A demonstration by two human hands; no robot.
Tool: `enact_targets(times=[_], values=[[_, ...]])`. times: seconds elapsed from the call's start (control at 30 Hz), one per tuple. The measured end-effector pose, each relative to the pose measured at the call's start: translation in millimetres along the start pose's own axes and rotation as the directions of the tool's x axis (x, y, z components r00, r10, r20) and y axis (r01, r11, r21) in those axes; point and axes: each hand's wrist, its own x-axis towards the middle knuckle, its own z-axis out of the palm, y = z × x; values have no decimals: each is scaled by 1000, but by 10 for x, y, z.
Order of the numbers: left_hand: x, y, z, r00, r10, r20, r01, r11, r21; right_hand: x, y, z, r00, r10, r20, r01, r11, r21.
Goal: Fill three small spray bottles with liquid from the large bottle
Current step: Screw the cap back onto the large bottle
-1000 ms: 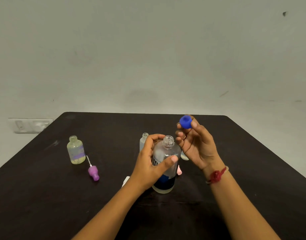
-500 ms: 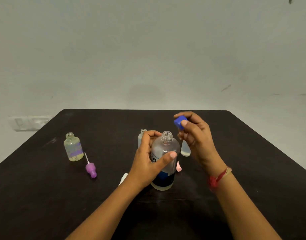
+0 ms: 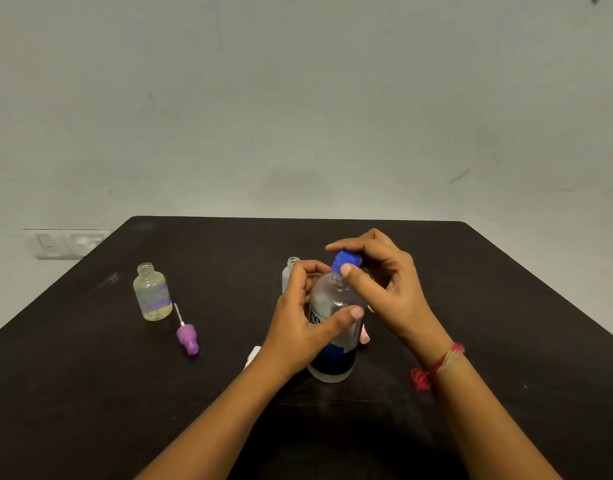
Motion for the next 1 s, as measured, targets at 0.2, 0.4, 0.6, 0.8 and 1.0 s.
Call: enact_targets(times=[0.2,0.4,0.6,0.8,1.0], values=[[3,-8,5,1000,5,-2,-5,1000,-14,-15,-15,-2,999,-50,-8,49,993,-110],[11,-17,5,1000,14,-8,-14,1000,-4,-16,-47,-15,993,-94,68,102,987,-120],[11,-28,9,1000,13,-14,-13,1000,-19,-4,-21,-31,993,-9,116,-5,993,121],[16,-36,6,1000,10,-23,-10,1000,3,28,10,45,980,119,158,-184,836,516],[11,-32,8,1000,0,-20,-1,1000,-32,15,-7,-10,975,125,186,-197,874,444]])
